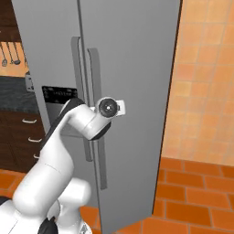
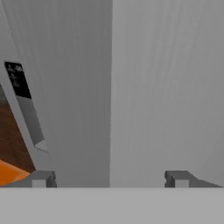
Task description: Take the strawberry from the fridge and place it on top of the pancake, located on the dining counter.
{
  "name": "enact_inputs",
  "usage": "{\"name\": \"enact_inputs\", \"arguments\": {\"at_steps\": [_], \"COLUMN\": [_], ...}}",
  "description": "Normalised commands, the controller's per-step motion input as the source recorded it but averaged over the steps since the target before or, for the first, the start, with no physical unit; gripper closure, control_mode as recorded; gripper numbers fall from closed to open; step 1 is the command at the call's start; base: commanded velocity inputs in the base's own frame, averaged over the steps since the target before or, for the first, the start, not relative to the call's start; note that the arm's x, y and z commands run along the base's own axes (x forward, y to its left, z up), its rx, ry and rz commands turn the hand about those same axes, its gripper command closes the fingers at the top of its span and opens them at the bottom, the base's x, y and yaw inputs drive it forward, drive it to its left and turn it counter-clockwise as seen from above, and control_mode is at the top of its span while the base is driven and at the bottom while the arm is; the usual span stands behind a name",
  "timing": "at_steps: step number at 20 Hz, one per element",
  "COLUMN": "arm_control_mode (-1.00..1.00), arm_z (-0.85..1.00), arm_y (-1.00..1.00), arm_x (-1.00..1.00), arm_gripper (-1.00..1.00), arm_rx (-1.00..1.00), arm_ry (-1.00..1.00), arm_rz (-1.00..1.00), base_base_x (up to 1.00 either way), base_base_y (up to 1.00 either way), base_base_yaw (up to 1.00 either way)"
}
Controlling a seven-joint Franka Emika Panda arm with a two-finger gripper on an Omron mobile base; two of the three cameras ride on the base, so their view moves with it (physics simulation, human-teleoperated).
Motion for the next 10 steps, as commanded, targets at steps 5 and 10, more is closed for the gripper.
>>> {"name": "enact_inputs", "arguments": {"at_steps": [5,10], "arm_control_mode": [-1.0,-1.0], "arm_z": [0.33,0.0], "arm_y": [-0.29,-0.43], "arm_x": [-0.33,-0.05], "arm_gripper": [-1.0,-1.0], "arm_rx": [0.0,0.0], "arm_ry": [0.01,-0.04], "arm_rz": [0.01,0.17], "base_base_x": [0.0,0.0], "base_base_y": [0.0,0.0], "base_base_yaw": [0.0,0.0]}}
